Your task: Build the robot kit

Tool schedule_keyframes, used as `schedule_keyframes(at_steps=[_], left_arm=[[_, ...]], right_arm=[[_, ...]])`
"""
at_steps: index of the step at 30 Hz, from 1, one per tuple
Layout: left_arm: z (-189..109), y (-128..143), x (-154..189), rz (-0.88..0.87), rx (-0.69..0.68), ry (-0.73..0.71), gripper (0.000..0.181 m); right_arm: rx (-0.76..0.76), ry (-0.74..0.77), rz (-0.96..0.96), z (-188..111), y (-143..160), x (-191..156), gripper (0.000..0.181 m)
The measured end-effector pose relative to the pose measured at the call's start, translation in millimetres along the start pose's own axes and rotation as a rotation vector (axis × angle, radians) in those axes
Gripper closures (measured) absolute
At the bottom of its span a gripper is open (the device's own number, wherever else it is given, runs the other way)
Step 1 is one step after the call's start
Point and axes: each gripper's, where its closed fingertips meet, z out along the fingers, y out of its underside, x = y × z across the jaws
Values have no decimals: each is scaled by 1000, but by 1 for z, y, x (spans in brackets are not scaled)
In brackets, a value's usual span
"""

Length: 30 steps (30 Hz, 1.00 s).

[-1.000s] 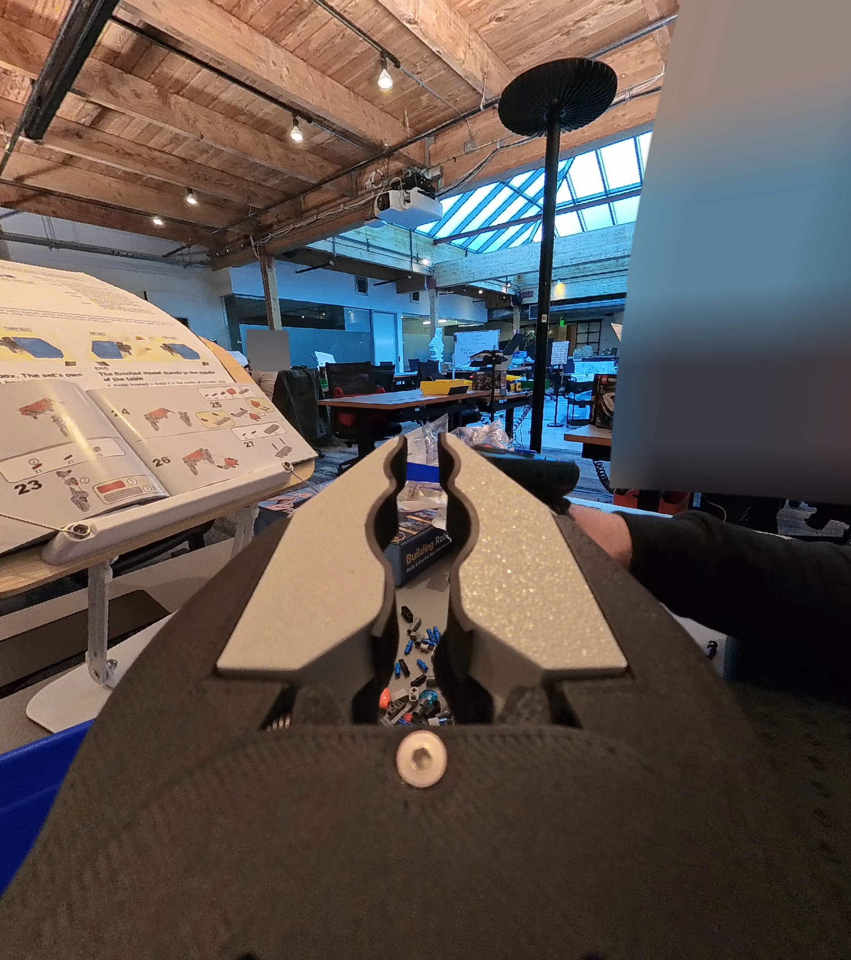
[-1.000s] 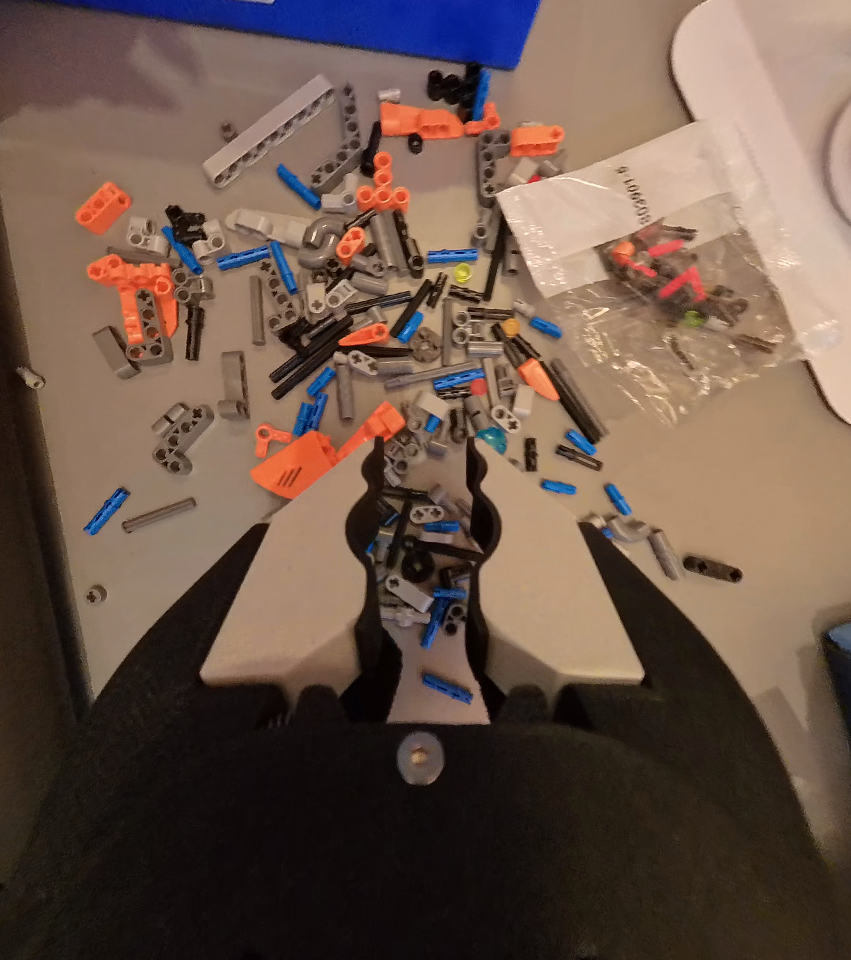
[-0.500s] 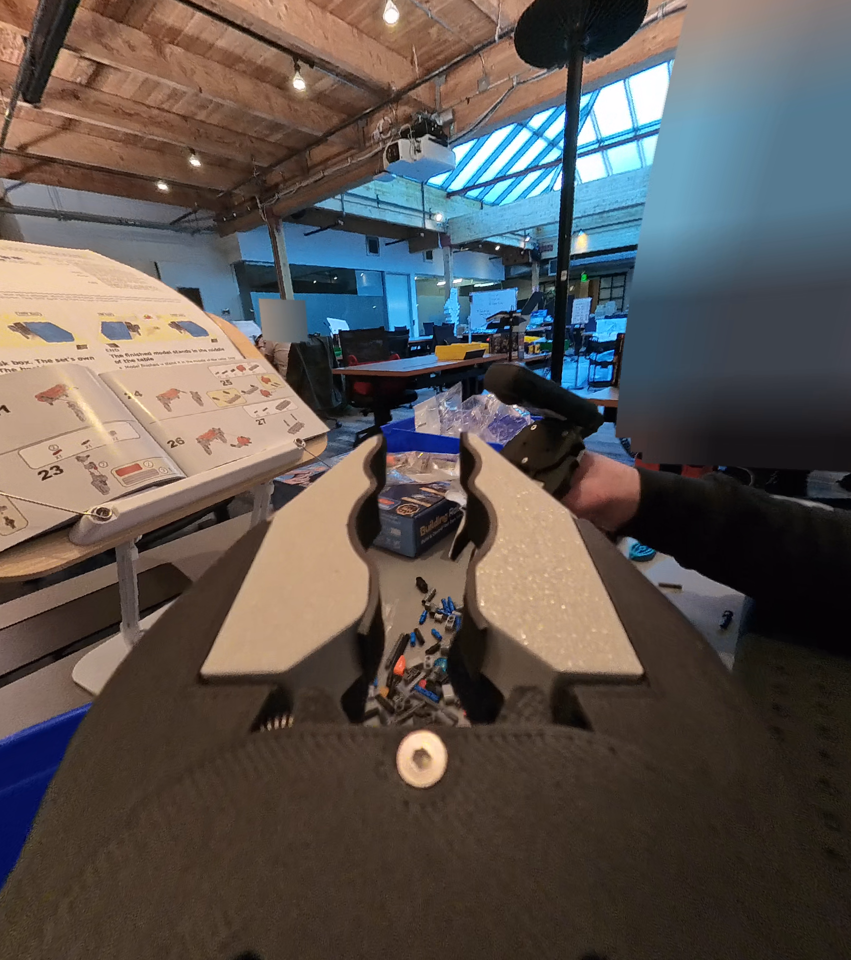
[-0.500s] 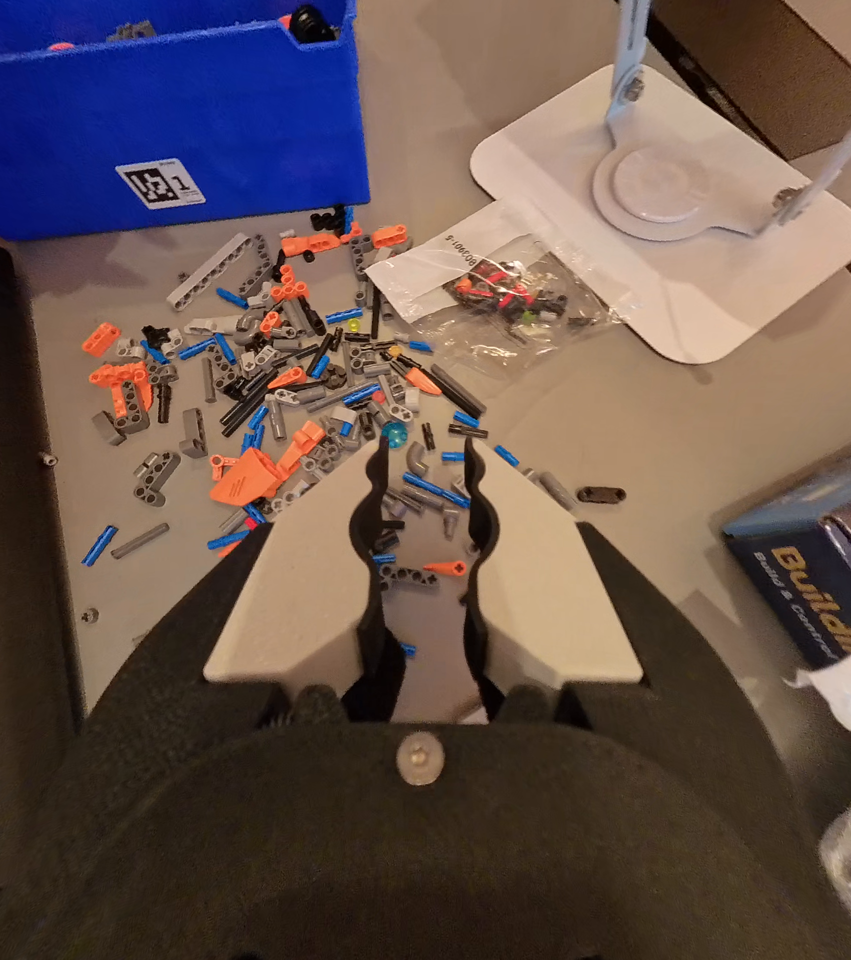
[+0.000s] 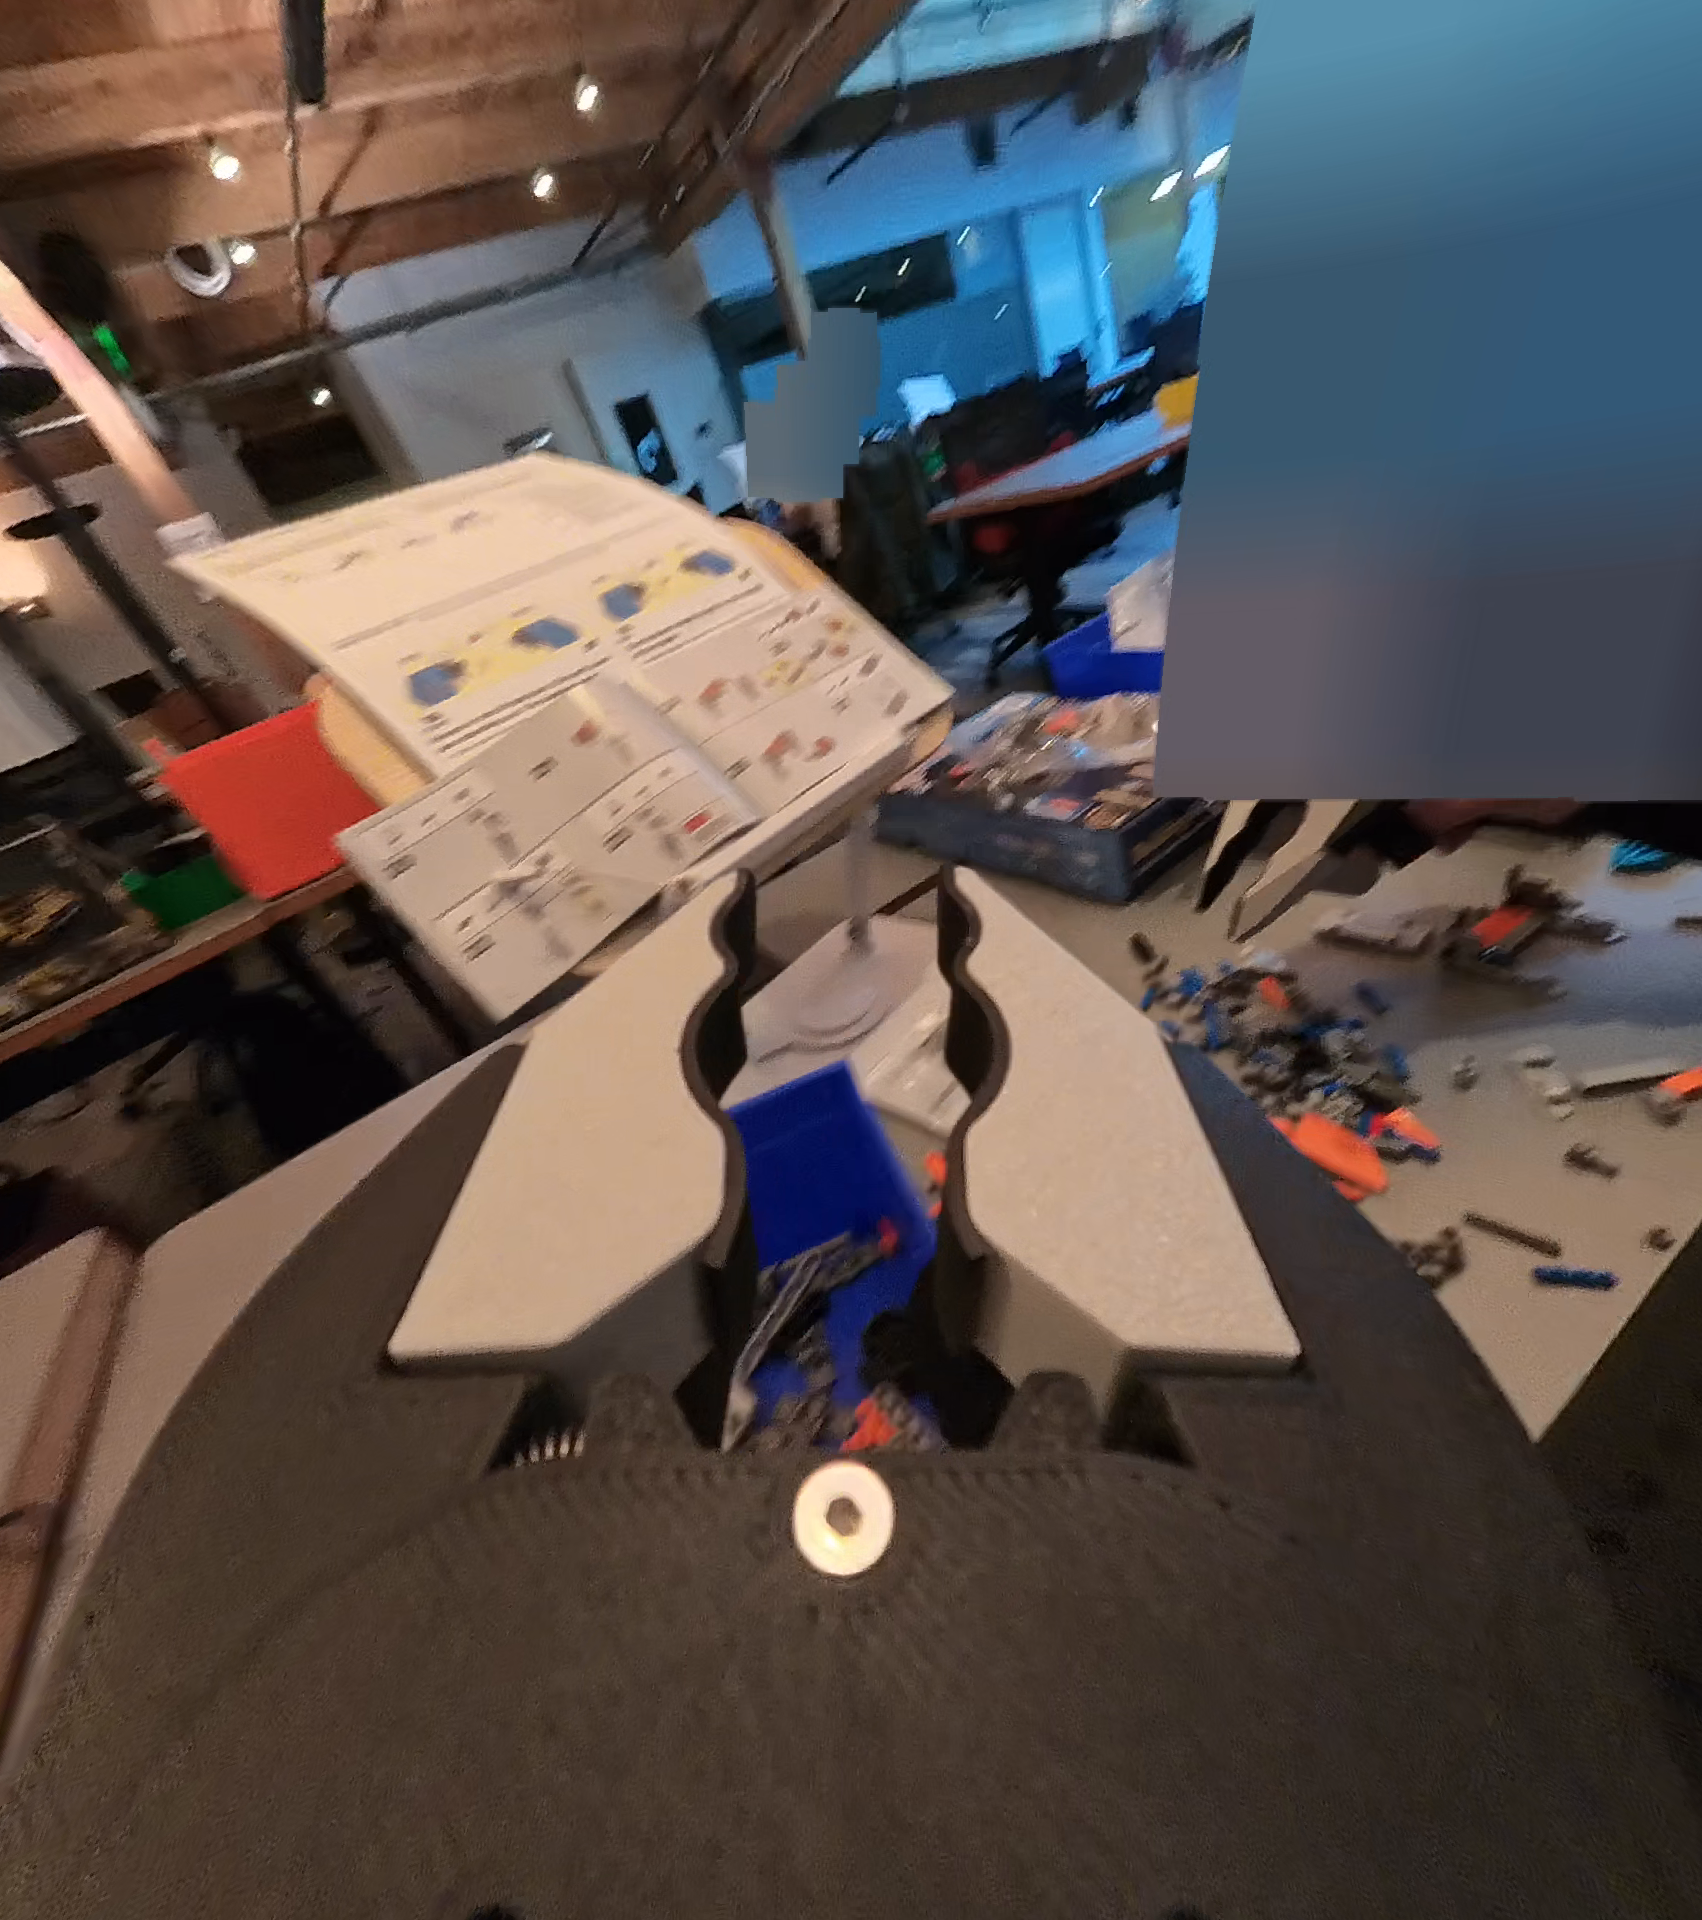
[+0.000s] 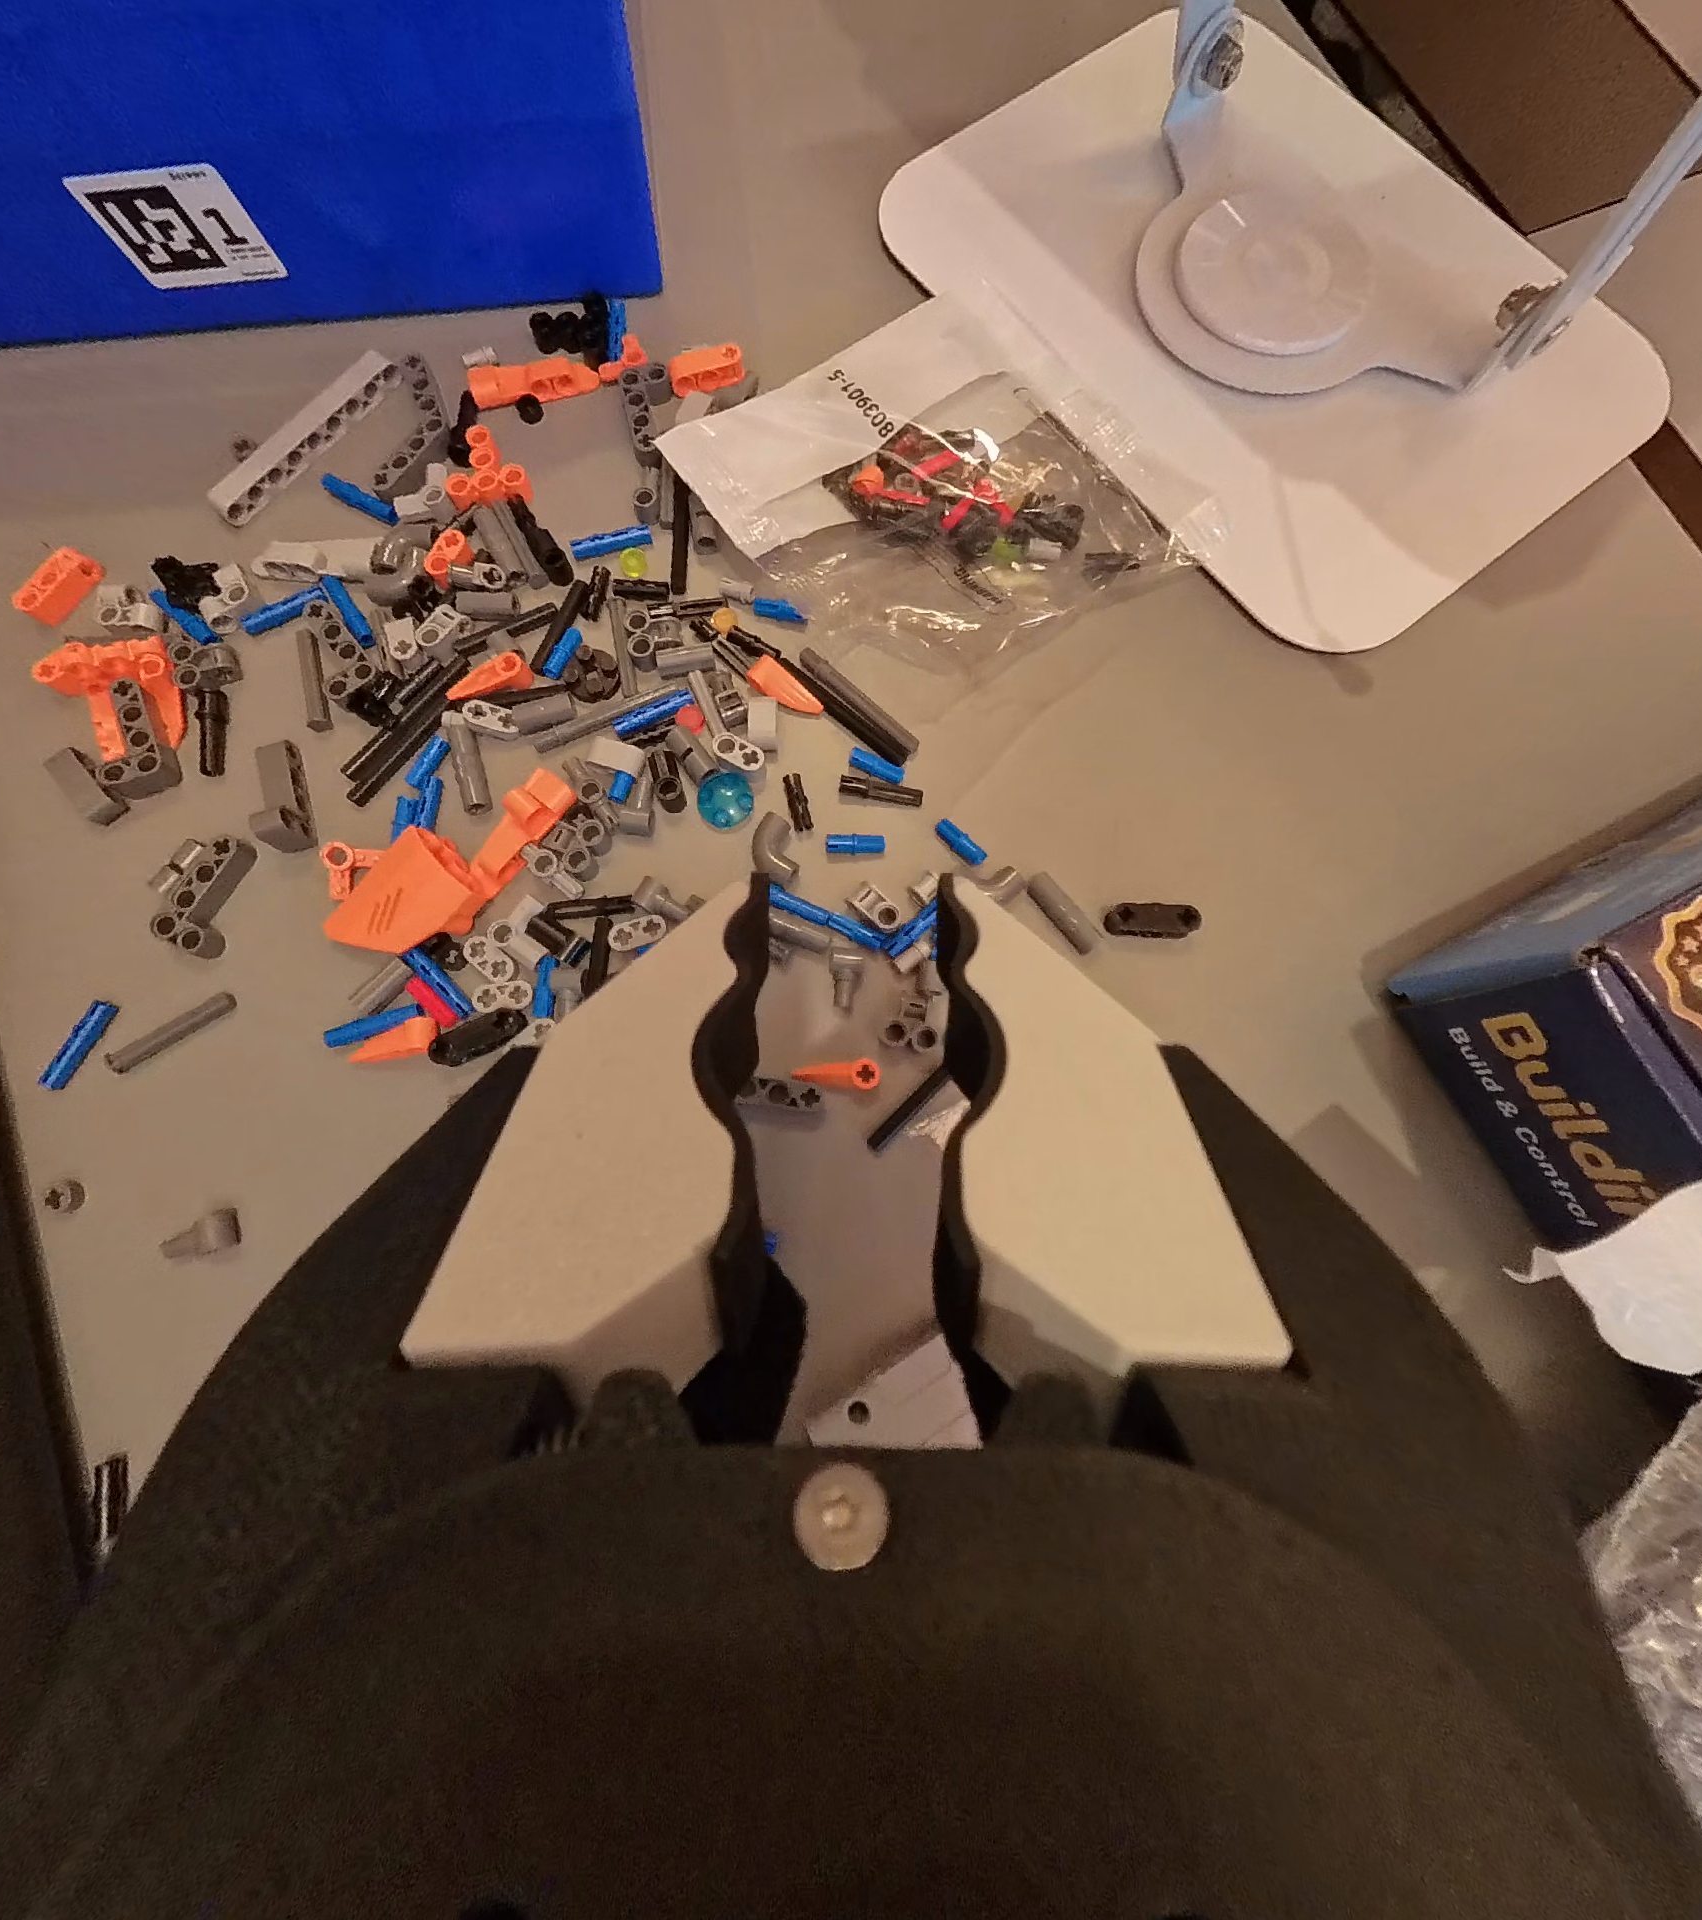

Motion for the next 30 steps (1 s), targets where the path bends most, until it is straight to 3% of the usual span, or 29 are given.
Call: schedule_keyframes(at_steps=[7, 12, 15, 25, 30], left_arm=[[-26, 52, -51, 28, -249, -82, 151], [-26, 108, -53, 0, -442, 18, 154], [-29, 127, -55, -42, -485, 48, 156], [-37, 204, -28, -105, -754, 297, 155], [-39, 227, -3, -145, -809, 417, 155]], right_arm=[[-13, -3, -10, 3, 3, -2, 152], [-24, -15, -12, 7, 6, -3, 152], [-41, -21, -20, 11, 9, -5, 152], [-85, -52, -23, 24, 21, -8, 151], [-93, -66, -15, 29, 25, -7, 151]])
